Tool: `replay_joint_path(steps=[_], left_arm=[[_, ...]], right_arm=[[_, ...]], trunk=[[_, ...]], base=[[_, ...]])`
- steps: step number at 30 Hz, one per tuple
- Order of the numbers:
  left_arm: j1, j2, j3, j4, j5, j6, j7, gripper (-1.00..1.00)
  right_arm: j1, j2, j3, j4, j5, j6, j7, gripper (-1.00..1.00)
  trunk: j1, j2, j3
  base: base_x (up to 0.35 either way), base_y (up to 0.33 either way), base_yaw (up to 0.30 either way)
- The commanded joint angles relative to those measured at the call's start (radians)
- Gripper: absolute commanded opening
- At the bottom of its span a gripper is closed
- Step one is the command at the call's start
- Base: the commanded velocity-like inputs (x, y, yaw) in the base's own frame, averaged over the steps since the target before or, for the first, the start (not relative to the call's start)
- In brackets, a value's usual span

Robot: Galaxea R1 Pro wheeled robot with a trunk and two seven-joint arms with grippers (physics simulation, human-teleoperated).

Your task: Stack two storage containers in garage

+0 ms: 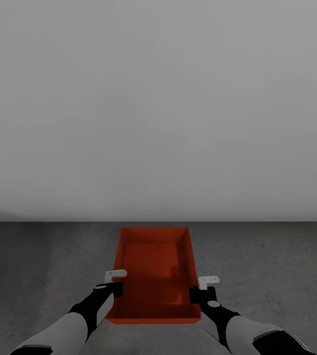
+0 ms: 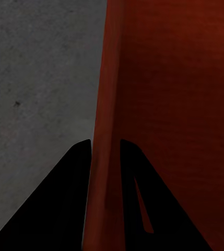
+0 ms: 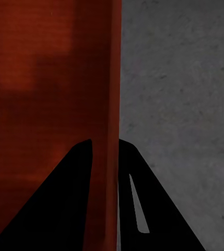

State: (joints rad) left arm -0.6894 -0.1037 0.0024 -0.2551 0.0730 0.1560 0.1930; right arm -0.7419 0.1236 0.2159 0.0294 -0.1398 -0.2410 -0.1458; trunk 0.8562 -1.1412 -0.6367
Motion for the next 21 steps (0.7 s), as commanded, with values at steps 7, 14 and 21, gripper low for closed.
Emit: replay_joint_path(steps=[7, 14, 21], left_arm=[[-0.001, 0.001, 0.042, -0.006, 0.054, -0.073, 0.008, -1.00], [-0.001, 0.001, 0.042, -0.006, 0.054, -0.073, 0.008, -1.00], [-0.001, 0.001, 0.042, -0.006, 0.054, -0.073, 0.008, -1.00]], right_arm=[[-0.001, 0.000, -0.075, 0.003, 0.006, -0.003, 0.008, -1.00], [-0.001, 0.001, -0.075, 0.003, 0.006, -0.003, 0.008, -1.00], [-0.001, 0.000, -0.075, 0.002, 0.006, -0.003, 0.008, -1.00]], trunk=[[0.027, -0.050, -0.023], [0.054, -0.099, -0.045], [0.081, -0.148, -0.067]], base=[[0.000, 0.000, 0.000], [0.000, 0.000, 0.000], [0.000, 0.000, 0.000]])
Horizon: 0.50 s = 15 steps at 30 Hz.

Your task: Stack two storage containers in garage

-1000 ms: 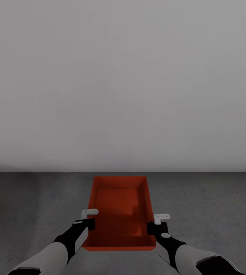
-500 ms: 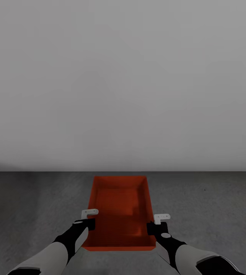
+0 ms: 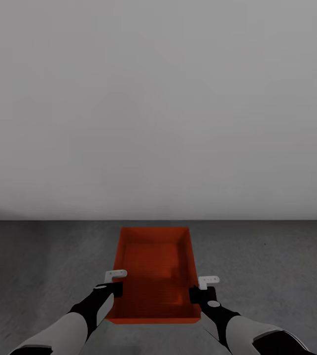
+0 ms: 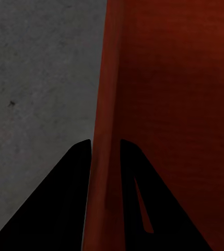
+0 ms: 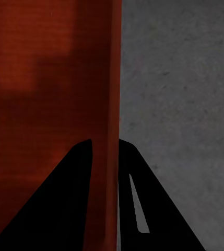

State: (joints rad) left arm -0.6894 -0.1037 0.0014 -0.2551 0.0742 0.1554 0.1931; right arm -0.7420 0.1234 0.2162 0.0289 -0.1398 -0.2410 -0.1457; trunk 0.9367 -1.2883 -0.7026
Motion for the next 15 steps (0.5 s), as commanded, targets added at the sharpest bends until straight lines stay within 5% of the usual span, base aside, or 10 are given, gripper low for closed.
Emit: replay_joint_path(steps=[1, 15], left_arm=[[-0.001, 0.001, 0.043, -0.006, 0.053, -0.072, 0.008, -1.00], [-0.001, 0.001, 0.043, -0.006, 0.053, -0.072, 0.008, -1.00]], right_arm=[[0.000, 0.001, -0.075, 0.003, 0.006, -0.003, 0.008, -1.00], [0.000, 0.001, -0.075, 0.003, 0.006, -0.003, 0.008, -1.00]], trunk=[[0.004, -0.008, -0.004], [0.058, -0.106, -0.048]], base=[[0.000, 0.000, 0.000], [0.000, 0.000, 0.000]])
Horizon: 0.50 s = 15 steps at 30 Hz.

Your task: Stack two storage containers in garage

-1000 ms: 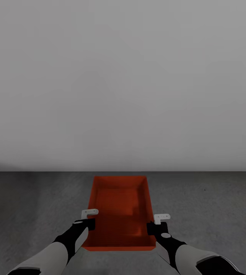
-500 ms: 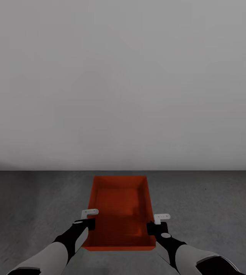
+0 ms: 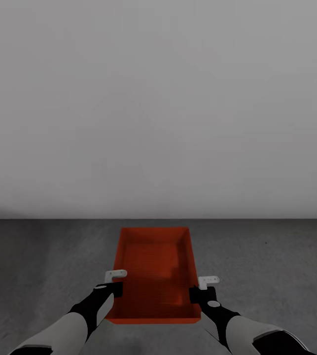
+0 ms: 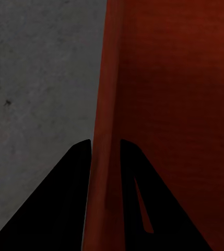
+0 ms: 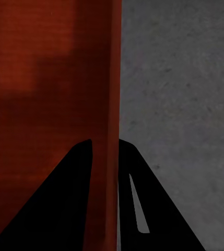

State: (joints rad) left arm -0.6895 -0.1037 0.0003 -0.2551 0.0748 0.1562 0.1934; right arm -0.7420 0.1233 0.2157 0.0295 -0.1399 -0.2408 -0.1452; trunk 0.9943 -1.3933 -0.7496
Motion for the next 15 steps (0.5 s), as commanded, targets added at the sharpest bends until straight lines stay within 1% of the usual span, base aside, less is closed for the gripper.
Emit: replay_joint_path(steps=[1, 15], left_arm=[[-0.001, 0.001, 0.044, -0.006, 0.052, -0.073, 0.008, -1.00], [-0.001, 0.001, 0.044, -0.006, 0.052, -0.073, 0.008, -1.00]], right_arm=[[0.000, 0.001, -0.075, 0.003, 0.006, -0.003, 0.007, -1.00], [-0.001, 0.001, -0.075, 0.003, 0.006, -0.003, 0.007, -1.00]], trunk=[[0.004, -0.008, -0.004], [0.058, -0.106, -0.048]], base=[[0.000, 0.000, 0.000], [0.000, 0.000, 0.000]])
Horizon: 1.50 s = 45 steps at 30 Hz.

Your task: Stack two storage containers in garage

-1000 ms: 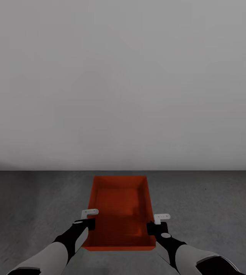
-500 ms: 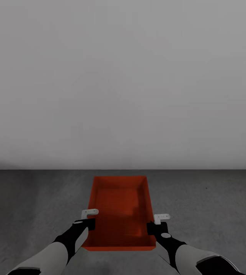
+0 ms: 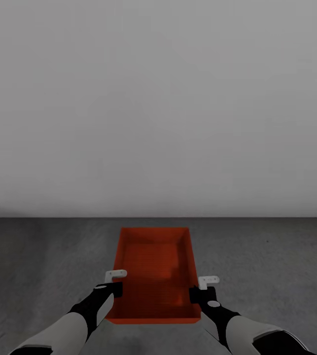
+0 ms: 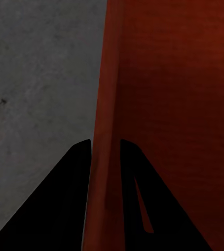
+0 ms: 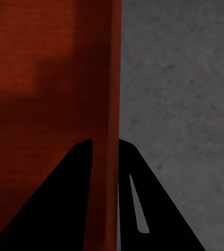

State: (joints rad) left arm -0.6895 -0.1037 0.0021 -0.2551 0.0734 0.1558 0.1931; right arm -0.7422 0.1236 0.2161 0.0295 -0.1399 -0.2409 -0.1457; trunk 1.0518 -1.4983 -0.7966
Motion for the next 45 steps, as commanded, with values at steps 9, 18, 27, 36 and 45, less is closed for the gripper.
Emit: replay_joint_path(steps=[9, 18, 27, 36, 45], left_arm=[[-0.001, 0.001, 0.042, -0.006, 0.053, -0.073, 0.008, -1.00], [-0.001, 0.001, 0.042, -0.006, 0.053, -0.073, 0.008, -1.00], [-0.001, 0.001, 0.042, -0.006, 0.052, -0.073, 0.008, -1.00], [-0.001, 0.001, 0.042, -0.006, 0.052, -0.072, 0.008, -1.00], [-0.001, 0.001, 0.042, -0.006, 0.053, -0.073, 0.008, -1.00]], right_arm=[[0.000, 0.001, -0.075, 0.002, 0.006, -0.003, 0.008, -1.00], [0.000, 0.001, -0.075, 0.002, 0.006, -0.003, 0.008, -1.00], [0.000, 0.001, -0.075, 0.003, 0.006, -0.003, 0.008, -1.00], [0.000, 0.000, -0.075, 0.002, 0.006, -0.003, 0.008, -1.00], [0.000, 0.001, -0.075, 0.002, 0.006, -0.003, 0.008, -1.00]], trunk=[[0.035, -0.064, -0.029], [0.069, -0.127, -0.057], [0.104, -0.190, -0.085], [0.138, -0.253, -0.114], [0.173, -0.316, -0.142]], base=[[0.000, 0.000, 0.000], [0.000, 0.000, 0.000], [0.000, 0.000, 0.000], [0.000, 0.000, 0.000], [0.000, 0.000, 0.000]])
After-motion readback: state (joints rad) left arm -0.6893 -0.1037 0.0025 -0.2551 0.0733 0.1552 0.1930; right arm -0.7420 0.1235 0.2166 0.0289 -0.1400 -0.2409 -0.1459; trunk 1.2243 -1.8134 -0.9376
